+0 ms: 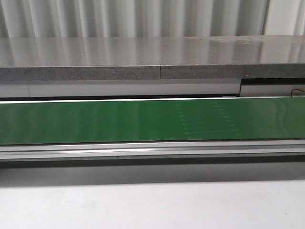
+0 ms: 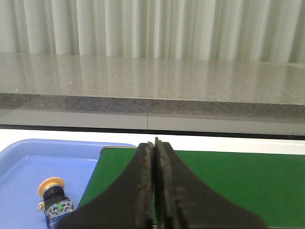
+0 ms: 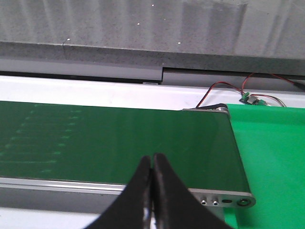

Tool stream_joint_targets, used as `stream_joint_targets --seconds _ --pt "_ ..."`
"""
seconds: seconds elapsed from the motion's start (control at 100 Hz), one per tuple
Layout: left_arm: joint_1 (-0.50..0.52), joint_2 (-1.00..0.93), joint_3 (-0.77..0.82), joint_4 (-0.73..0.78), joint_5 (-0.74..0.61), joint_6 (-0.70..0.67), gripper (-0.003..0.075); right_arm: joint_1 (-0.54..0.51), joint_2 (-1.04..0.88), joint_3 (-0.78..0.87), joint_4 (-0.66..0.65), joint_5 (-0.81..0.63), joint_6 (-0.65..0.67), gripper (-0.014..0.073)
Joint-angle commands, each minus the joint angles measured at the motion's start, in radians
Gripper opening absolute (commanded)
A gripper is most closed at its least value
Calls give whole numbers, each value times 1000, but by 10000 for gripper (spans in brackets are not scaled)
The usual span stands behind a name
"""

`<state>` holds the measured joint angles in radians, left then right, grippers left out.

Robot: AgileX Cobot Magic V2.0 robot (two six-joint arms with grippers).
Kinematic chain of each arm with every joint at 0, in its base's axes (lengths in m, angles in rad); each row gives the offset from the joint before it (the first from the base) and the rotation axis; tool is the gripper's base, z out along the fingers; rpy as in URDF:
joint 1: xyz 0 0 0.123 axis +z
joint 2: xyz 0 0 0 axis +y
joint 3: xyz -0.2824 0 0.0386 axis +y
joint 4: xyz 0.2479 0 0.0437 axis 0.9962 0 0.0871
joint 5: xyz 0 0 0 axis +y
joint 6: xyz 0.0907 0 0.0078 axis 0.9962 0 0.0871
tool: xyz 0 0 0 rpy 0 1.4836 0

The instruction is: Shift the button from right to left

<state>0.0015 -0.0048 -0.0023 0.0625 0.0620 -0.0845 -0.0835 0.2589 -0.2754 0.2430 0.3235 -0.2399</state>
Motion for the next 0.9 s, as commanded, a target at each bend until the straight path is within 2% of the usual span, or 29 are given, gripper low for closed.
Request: stream_joint_targets --seconds 0.0,0.15,0.27,0.51,0.89 --pt "2 -34 25 -10 -87 -9 -20 11 -37 26 -99 -138 141 -67" --pt "2 -34 25 -10 -87 -9 -20 23 -111 118 -285 -216 375 -67" --pt "2 -34 25 -10 -87 -9 -20 23 -161 183 -342 -269 455 -67" --pt "2 -34 25 -10 -87 -9 -20 23 -286 278 -344 -306 469 -67" --pt "2 -34 25 -10 -87 -9 -20 102 -285 286 -347 -313 471 -67"
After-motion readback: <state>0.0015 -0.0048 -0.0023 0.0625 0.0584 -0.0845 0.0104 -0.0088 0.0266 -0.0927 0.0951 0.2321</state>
